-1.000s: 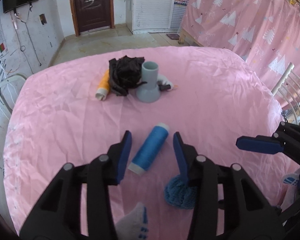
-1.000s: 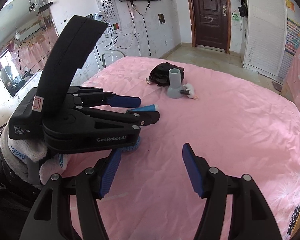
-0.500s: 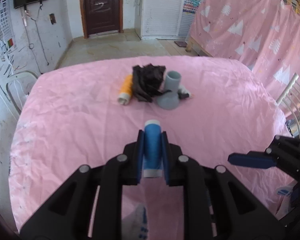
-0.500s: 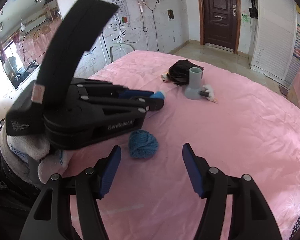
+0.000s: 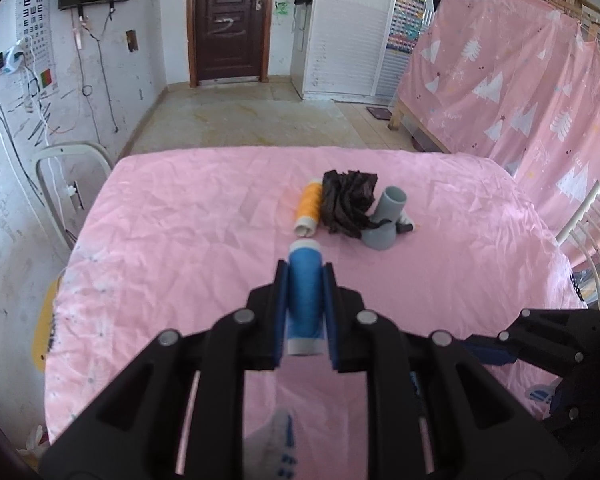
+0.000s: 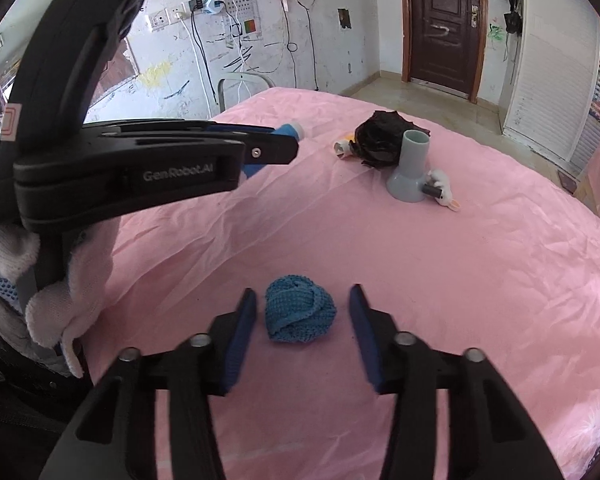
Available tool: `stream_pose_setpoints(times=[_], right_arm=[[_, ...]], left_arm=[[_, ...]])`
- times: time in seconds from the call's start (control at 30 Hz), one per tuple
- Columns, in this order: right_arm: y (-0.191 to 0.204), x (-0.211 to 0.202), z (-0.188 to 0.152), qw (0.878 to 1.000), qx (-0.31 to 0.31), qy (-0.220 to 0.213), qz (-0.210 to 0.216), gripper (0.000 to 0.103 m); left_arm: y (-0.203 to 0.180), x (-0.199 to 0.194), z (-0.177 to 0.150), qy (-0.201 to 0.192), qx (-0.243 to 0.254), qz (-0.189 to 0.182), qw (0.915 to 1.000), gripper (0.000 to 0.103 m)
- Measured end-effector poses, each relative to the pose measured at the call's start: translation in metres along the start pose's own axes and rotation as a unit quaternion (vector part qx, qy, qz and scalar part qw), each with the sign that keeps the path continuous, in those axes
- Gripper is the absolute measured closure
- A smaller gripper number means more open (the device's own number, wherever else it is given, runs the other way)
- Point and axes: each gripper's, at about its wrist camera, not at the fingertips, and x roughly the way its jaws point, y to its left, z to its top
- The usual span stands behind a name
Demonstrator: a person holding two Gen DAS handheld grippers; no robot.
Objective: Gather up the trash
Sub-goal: 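Grasp the blue thread spool with the left tool while the right tool grasps the blue knitted ball, then carry both items to the orange bucket and open both tools to drop them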
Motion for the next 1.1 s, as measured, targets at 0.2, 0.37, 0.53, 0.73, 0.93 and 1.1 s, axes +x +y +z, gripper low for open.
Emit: stream_pose_setpoints(times=[0.2, 0.37, 0.53, 0.73, 0.93, 1.1], right_arm=[[-0.007, -0.004, 0.000, 1.000, 0.013, -0.012, -0.002, 0.084], [-0.017, -0.017, -0.003, 0.999, 0.031, -0.029, -0.009, 0.084], [-0.029, -0.030, -0.005, 0.998, 0.043, -0.042, -0.016, 0.084], [-0.049, -0.052, -0.008, 0.995, 0.064, -0.068, -0.031, 0.084], [-0.073, -0.078, -0.016, 0.990, 0.089, -0.094, -0.050, 0.084], [-0.093, -0.099, -0.027, 0.985, 0.110, -0.114, -0.064, 0.084]], left_arm=[[0.000, -0.002, 0.001, -0.003, 0.000, 0.002, 1.0000, 0.088], [-0.009, -0.006, 0.001, -0.005, 0.007, 0.007, 0.9999, 0.088], [-0.020, -0.010, 0.003, -0.008, 0.014, 0.008, 0.9998, 0.087], [-0.038, -0.011, 0.006, -0.008, 0.029, 0.005, 0.9995, 0.087], [-0.067, -0.013, 0.011, -0.012, 0.051, -0.008, 0.9986, 0.087], [-0.097, -0.011, 0.014, -0.011, 0.075, -0.020, 0.9970, 0.087]])
